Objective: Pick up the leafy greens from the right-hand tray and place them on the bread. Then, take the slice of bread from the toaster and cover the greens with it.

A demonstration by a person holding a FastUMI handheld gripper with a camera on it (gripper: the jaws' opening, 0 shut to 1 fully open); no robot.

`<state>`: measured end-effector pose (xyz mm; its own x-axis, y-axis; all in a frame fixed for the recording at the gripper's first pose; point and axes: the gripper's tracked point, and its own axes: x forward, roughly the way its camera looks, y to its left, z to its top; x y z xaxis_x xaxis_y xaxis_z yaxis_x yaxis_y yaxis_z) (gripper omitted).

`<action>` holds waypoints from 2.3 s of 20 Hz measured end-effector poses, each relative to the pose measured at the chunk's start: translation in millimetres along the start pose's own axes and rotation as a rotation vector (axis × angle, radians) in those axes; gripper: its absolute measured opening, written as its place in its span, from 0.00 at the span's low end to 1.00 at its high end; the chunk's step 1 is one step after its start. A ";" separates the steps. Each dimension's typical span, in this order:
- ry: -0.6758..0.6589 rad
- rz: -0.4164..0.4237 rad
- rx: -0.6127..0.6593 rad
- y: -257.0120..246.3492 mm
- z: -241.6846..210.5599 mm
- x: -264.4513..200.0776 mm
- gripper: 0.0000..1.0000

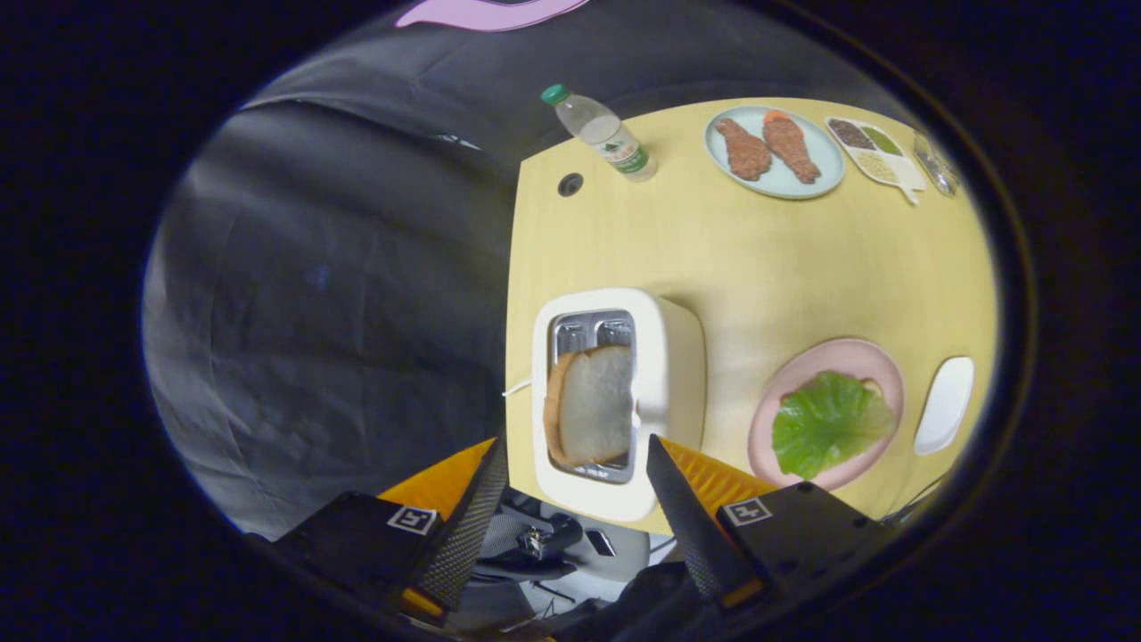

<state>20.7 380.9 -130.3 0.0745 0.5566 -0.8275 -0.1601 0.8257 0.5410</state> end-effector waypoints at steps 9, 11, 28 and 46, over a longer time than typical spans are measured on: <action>-0.002 -0.136 -0.038 -17.9 3.7 46.4 0.69; -0.010 -0.175 -0.050 -28.1 5.5 46.5 0.49; -0.068 -0.020 -0.030 -21.4 4.4 -38.1 0.12; -0.077 -0.020 0.013 -212.4 -35.5 -75.6 0.11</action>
<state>14.1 160.2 -188.0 0.1533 0.5454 -0.8241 -0.1452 0.8373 0.5271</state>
